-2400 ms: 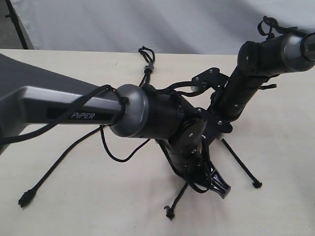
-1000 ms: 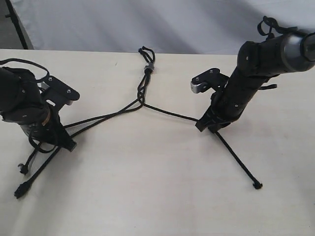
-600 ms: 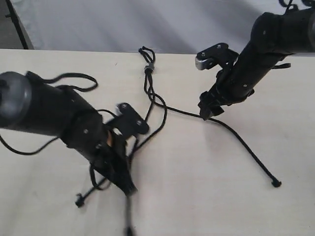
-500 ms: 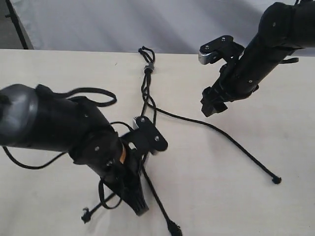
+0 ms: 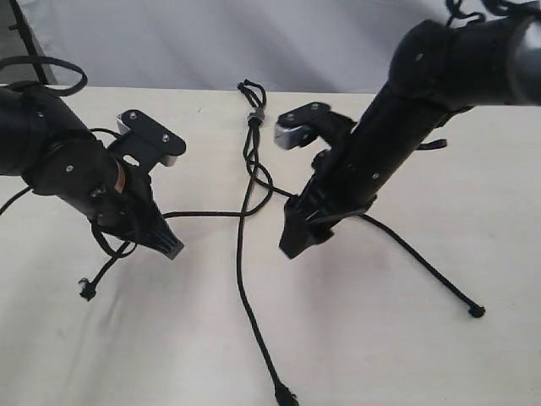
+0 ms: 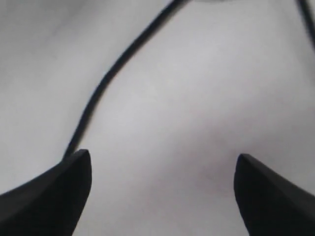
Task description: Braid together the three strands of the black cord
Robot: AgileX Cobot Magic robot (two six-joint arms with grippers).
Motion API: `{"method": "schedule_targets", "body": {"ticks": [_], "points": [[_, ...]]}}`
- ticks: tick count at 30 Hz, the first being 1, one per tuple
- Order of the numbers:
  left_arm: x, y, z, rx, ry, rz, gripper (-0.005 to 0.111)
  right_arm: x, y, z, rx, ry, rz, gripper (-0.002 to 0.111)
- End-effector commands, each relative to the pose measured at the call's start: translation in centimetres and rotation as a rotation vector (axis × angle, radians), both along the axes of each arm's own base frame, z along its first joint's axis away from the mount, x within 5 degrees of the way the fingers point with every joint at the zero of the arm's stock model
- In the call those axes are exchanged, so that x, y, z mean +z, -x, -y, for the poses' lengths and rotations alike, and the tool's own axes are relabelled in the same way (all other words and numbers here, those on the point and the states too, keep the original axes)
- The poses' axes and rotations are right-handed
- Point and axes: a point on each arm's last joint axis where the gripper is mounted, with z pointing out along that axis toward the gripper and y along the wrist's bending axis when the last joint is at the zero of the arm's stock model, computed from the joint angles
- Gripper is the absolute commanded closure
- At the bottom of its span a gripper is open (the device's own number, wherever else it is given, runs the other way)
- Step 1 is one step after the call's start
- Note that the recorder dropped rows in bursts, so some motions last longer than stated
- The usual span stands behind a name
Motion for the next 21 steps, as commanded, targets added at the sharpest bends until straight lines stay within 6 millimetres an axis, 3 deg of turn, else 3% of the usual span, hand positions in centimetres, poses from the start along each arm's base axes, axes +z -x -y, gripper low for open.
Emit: {"method": "schedule_targets", "body": {"ticks": [1, 9, 15, 18, 21], "points": [[-2.1, -0.4, 0.2, -0.037, -0.029, -0.042, 0.107, -0.9, 2.4, -4.0, 0.07, 0.029, 0.037, 0.033], [-3.7, -0.5, 0.2, -0.037, -0.044, -0.085, 0.107, -3.3, 5.4, -9.2, 0.14, 0.181, 0.101, 0.033], [-3.8, -0.5, 0.2, -0.035, -0.045, -0.087, 0.107, -6.2, 5.9, -10.2, 0.146, 0.251, 0.07, 0.034], [-3.8, -0.5, 0.2, -0.035, -0.045, -0.087, 0.107, -7.1, 5.8, -10.2, 0.147, 0.273, 0.058, 0.049], [-3.8, -0.5, 0.2, -0.035, -0.045, -0.087, 0.107, -7.4, 5.8, -10.1, 0.146, 0.286, 0.055, 0.079]]}}
